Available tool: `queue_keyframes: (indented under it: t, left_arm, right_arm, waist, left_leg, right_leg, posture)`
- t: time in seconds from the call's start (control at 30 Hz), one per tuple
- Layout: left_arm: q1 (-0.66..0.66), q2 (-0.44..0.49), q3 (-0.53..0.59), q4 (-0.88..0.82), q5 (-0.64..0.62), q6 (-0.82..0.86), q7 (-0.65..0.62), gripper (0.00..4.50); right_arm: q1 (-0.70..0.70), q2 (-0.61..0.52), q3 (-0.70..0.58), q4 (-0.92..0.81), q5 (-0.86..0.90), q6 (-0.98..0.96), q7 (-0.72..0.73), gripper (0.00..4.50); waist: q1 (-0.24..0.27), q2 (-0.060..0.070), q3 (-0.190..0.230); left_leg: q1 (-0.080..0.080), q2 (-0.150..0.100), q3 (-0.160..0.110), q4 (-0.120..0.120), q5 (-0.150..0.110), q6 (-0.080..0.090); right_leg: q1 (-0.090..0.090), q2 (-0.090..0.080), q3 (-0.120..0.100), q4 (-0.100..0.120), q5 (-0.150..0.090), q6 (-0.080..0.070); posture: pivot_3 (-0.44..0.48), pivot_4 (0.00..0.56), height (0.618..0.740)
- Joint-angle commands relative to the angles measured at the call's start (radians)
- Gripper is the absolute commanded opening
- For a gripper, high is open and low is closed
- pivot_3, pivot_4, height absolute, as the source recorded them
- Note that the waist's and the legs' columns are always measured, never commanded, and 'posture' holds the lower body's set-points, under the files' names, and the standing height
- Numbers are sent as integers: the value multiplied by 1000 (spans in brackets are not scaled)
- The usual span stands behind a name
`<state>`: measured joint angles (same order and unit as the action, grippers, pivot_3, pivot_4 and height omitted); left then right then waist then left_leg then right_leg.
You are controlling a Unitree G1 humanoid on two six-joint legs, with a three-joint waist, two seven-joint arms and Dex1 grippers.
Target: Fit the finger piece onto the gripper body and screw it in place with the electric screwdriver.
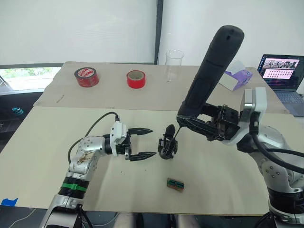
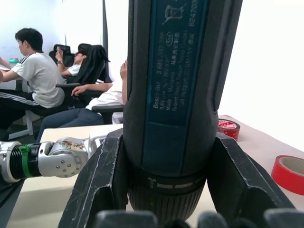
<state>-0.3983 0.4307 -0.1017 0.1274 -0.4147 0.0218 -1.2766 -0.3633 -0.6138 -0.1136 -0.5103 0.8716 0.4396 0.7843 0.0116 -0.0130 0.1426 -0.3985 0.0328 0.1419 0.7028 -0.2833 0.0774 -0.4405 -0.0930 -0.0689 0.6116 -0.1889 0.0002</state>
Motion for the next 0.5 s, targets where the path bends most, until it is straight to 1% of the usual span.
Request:
queue_keyframes:
  t: [0.03, 0.5]
  left_arm:
    - [-23, -9, -2, -10, 3, -17, 3, 4500]
    - [-28, -34, -21, 26, 50, -46, 8, 4500]
  right_arm:
    - [-34, 15, -7, -16, -3, -20, 5, 1906]
    - [-56, 56, 27, 13, -33, -15, 38, 1906]
  waist:
    - [0, 0, 0]
    - [0, 0, 0]
  left_leg:
    - [0, 0, 0, 0, 0, 0]
    - [0, 0, 0, 0, 0, 0]
  right_leg:
    - [0, 0, 0, 0, 0, 0]
    - [0, 0, 0, 0, 0, 0]
  posture:
    - [0, 150, 740]
    - [0, 150, 740]
